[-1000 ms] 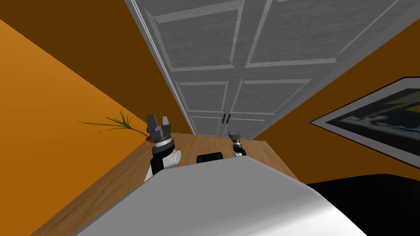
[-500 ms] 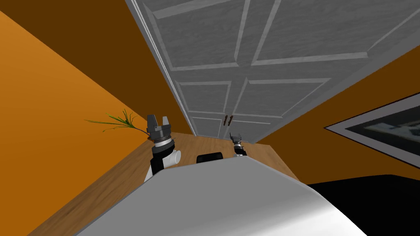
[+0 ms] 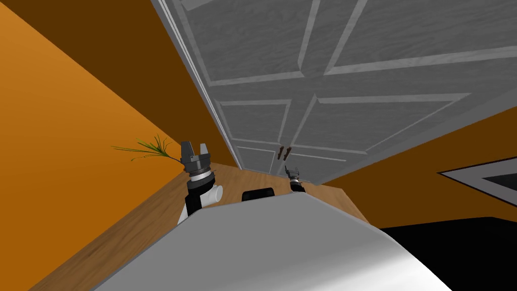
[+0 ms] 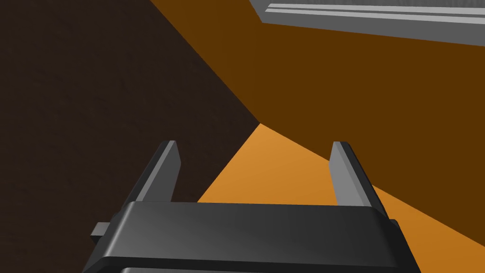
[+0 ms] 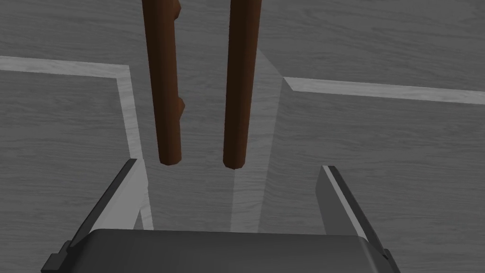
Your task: Pull the door open
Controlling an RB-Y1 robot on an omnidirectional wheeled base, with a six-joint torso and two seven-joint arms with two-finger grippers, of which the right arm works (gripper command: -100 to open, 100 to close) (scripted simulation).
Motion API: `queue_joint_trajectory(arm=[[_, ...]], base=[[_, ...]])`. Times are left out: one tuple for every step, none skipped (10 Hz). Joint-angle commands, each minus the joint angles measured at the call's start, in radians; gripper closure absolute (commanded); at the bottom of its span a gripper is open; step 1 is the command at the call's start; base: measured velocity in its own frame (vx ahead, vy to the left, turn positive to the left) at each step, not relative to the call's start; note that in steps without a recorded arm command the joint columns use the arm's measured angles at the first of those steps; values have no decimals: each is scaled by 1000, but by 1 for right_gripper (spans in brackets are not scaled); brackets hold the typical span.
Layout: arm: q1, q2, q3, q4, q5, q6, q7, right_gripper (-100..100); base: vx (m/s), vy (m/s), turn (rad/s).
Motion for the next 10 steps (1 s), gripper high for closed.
queue_joint_trajectory(arm=[[-9, -8, 7, 25, -22, -6, -27, -100], [-5, -5, 5, 18, -13, -5, -18, -100], [16, -13, -2, 35, -19, -8, -24, -100], [23, -16, -4, 39, -21, -8, -24, -100], [37, -22, -11, 51, -25, -9, -26, -100], [53, -29, -19, 63, -30, -10, -28, -100], [56, -31, -21, 65, -31, -10, -28, -100], [70, -38, -28, 76, -36, -11, -30, -100], [79, -42, -33, 83, -39, -11, -32, -100], [99, -53, -45, 100, -46, -12, -35, -100]], base=[[155, -74, 90], [68, -37, 24], [-60, -2, -120], [-156, -1, -97], [-178, 16, -66], [-172, 16, -108], [-131, 11, -52], [-108, -5, -60], [-84, -9, -81], [-97, -7, -97]])
